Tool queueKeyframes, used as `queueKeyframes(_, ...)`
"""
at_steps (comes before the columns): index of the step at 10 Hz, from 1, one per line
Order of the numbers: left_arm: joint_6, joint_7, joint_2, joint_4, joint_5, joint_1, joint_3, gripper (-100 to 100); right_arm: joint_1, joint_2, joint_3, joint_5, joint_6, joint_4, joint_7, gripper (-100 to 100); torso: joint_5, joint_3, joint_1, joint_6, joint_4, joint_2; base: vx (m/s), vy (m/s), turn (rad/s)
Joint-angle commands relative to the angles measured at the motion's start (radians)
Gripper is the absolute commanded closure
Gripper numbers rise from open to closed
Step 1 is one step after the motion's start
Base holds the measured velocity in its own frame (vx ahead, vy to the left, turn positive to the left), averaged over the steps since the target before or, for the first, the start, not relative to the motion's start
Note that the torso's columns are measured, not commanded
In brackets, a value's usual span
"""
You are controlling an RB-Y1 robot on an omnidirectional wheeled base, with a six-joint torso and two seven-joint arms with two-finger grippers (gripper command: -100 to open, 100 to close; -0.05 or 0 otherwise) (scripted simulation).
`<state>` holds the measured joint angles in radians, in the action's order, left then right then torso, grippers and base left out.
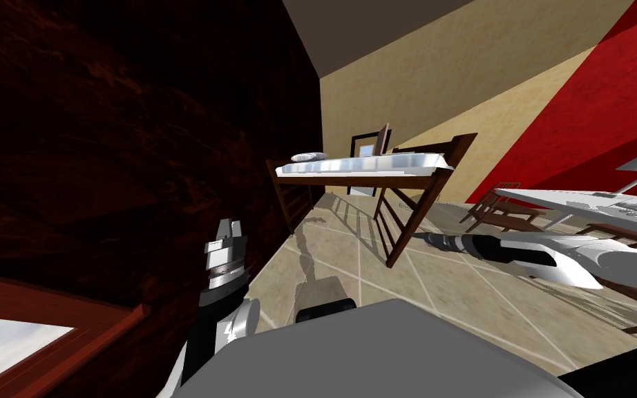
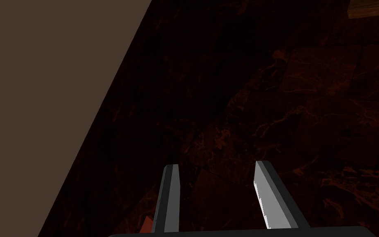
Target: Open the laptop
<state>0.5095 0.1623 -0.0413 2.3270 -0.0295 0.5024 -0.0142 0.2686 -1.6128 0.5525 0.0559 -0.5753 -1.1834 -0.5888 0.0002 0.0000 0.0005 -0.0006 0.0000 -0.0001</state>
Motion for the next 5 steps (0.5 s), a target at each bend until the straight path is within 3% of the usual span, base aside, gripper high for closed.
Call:
queueKeyframes(1,0.000,0.000,0.000,0.000,0.000,0.000,0.000,0,-0.016,-0.070,0.016,-0.008,-0.009,0.053,-0.016,-100,0.000,0.000,0.000,0.001,0.000,0.000,0.006,0.025,0.003)
queueKeyframes(2,0.000,0.000,0.000,0.000,0.000,0.000,0.000,0,-0.036,-0.110,0.040,-0.017,-0.010,0.090,-0.036,-100,0.000,0.000,0.000,0.001,0.000,0.000,0.020,0.042,0.083)
queueKeyframes(3,0.000,0.000,0.000,0.000,0.000,0.000,0.000,0,-0.036,-0.132,0.040,-0.017,-0.010,0.110,-0.036,-100,0.000,-0.001,0.000,0.000,0.000,-0.001,0.020,0.040,0.065)
queueKeyframes(5,0.000,0.000,0.000,0.000,0.000,0.000,0.000,0,-0.036,-0.171,0.040,-0.017,-0.010,0.110,-0.036,-100,0.000,0.000,-0.001,0.001,0.000,0.000,0.010,0.013,-0.002)
